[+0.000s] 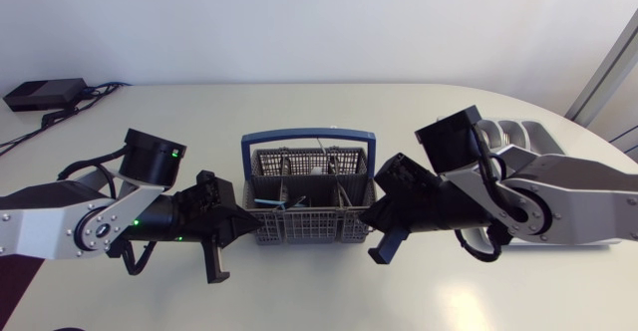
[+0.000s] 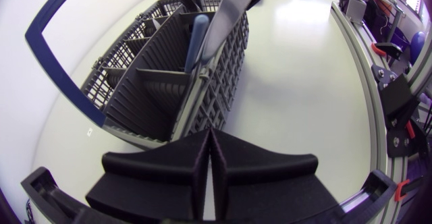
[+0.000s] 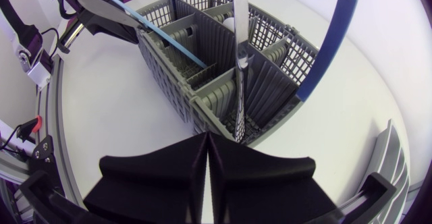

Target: Sort the cutlery from the basket into the organizer compartments.

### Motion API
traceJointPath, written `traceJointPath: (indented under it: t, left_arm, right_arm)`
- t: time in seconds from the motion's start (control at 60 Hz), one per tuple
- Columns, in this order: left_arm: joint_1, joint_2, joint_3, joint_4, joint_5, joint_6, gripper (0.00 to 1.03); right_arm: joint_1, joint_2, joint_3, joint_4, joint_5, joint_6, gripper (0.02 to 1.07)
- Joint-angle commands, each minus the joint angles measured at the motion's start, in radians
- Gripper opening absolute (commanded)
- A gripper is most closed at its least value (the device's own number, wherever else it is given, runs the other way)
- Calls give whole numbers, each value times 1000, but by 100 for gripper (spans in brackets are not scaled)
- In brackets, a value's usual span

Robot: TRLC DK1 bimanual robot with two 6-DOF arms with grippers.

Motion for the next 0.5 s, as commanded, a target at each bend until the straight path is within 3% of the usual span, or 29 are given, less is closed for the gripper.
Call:
traceJointPath:
  t: [0.0, 0.25, 0.417, 0.483]
  left_arm:
    - [15, 40, 46, 23, 5, 30, 3]
    - [32, 73, 70, 40, 5, 36, 3]
    - [55, -7, 35, 1, 21, 45, 3]
    - [55, -81, 10, -29, 21, 44, 3]
  right_arm:
    - [-17, 30, 34, 21, 8, -17, 8]
    - [-20, 83, 59, 34, 36, -31, 8]
    - [-7, 5, 22, 15, 34, -32, 8]
    - [-6, -67, -2, -7, 34, -35, 18]
